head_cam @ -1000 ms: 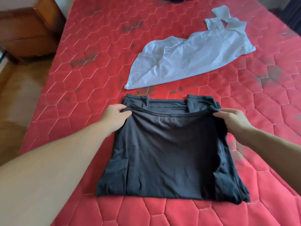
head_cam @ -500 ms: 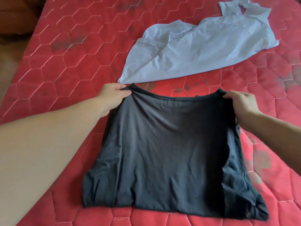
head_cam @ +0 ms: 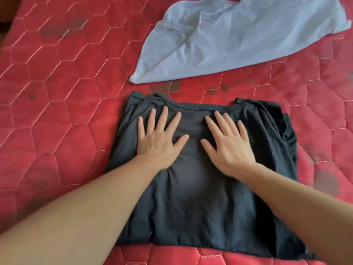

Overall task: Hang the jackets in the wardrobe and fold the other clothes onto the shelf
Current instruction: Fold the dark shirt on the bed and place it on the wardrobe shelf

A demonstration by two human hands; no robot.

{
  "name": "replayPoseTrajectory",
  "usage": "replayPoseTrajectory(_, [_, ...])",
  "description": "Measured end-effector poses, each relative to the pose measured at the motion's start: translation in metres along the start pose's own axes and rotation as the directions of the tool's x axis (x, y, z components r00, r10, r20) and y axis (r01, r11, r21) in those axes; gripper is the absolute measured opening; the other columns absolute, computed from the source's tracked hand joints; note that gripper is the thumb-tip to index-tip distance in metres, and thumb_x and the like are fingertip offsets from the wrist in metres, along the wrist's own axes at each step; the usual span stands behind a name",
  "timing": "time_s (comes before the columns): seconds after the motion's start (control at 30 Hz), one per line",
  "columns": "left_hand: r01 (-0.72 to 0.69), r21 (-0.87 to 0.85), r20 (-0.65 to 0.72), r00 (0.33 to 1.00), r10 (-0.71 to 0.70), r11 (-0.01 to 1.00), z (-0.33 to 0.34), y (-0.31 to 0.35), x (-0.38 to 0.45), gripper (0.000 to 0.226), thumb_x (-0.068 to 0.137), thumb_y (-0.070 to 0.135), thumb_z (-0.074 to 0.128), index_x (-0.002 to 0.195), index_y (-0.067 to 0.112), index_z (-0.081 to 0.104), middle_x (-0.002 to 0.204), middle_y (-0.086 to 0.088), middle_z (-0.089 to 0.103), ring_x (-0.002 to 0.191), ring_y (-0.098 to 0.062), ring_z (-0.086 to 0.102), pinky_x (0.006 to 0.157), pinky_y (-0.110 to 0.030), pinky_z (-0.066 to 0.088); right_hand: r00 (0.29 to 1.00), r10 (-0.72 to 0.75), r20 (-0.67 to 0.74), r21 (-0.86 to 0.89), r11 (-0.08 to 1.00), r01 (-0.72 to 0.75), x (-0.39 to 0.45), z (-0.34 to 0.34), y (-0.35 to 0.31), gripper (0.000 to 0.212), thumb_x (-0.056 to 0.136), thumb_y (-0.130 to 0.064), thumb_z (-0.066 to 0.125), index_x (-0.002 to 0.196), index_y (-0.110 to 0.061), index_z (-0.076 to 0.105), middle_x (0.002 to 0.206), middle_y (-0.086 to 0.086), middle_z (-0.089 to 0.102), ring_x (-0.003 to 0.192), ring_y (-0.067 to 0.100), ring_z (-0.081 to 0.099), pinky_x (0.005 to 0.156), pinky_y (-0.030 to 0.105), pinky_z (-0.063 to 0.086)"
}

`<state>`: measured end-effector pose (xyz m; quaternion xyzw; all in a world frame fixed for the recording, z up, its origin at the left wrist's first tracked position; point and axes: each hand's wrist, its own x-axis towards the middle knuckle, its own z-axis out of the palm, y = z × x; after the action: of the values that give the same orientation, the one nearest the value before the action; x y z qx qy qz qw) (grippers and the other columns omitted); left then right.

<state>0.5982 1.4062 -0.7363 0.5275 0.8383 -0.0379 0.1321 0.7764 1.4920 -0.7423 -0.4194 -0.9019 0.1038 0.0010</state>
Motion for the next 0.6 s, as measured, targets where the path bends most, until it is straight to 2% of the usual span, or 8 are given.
replayPoseTrajectory(0.13, [0.025, 0.021, -0.022, 0.999, -0.024, 0.999, 0.000, -0.017, 0.013, 0.067, 0.092, 0.068, 0.011, 0.152, 0.043, -0.004, 0.164, 0.006, -0.008, 0.150, -0.019, -0.012, 0.119, -0.053, -0.008, 0.999, 0.050, -0.014, 0.002, 0.999, -0.050, 0.013, -0.006, 0.036, 0.074, 0.088, -0.060, 0.019, 0.153, -0.027, 0.023, 0.162, 0.000, 0.016, 0.150, 0.018, 0.009, 0.120, 0.045, 0.004])
replayPoseTrajectory(0.27, [0.070, -0.094, -0.074, 0.994, -0.077, 0.993, -0.005, -0.020, 0.024, 0.066, 0.093, 0.065, 0.014, 0.153, 0.041, 0.001, 0.164, 0.005, -0.004, 0.150, -0.019, -0.009, 0.119, -0.051, -0.006, 0.986, 0.155, -0.053, 0.016, 0.988, -0.155, 0.024, -0.015, 0.059, 0.068, 0.091, -0.054, 0.024, 0.154, -0.026, 0.021, 0.163, -0.002, 0.013, 0.150, 0.017, 0.007, 0.120, 0.045, 0.003])
replayPoseTrajectory(0.47, [0.141, 0.026, -0.026, 0.990, -0.140, 0.990, -0.003, -0.033, 0.040, 0.067, 0.096, 0.063, 0.012, 0.154, 0.035, -0.003, 0.164, 0.002, -0.007, 0.150, -0.022, -0.009, 0.120, -0.052, -0.004, 0.984, 0.178, 0.010, -0.043, 0.983, -0.178, 0.031, -0.012, 0.081, 0.066, 0.096, -0.054, 0.024, 0.155, -0.024, 0.017, 0.164, -0.002, 0.007, 0.150, 0.017, 0.003, 0.121, 0.047, 0.003])
replayPoseTrajectory(0.53, [0.074, 0.053, -0.088, 0.994, -0.070, 0.996, -0.004, -0.027, 0.030, 0.067, 0.096, 0.060, 0.014, 0.155, 0.032, 0.001, 0.164, -0.001, -0.004, 0.150, -0.025, -0.006, 0.119, -0.055, -0.004, 0.981, 0.192, 0.000, -0.069, 0.979, -0.191, 0.033, -0.016, 0.076, 0.063, 0.100, -0.046, 0.030, 0.155, -0.020, 0.017, 0.164, 0.002, 0.007, 0.150, 0.020, 0.003, 0.121, 0.049, 0.002])
replayPoseTrajectory(0.6, [-0.059, 0.022, -0.159, 0.985, 0.062, 0.998, 0.000, -0.008, 0.005, 0.068, 0.093, 0.055, 0.016, 0.156, 0.029, 0.010, 0.164, -0.004, 0.005, 0.151, -0.027, 0.002, 0.118, -0.057, 0.000, 0.988, 0.151, -0.044, -0.088, 0.984, -0.154, 0.021, -0.021, 0.056, 0.063, 0.098, -0.041, 0.032, 0.154, -0.015, 0.020, 0.163, 0.007, 0.009, 0.150, 0.025, 0.006, 0.120, 0.050, 0.004])
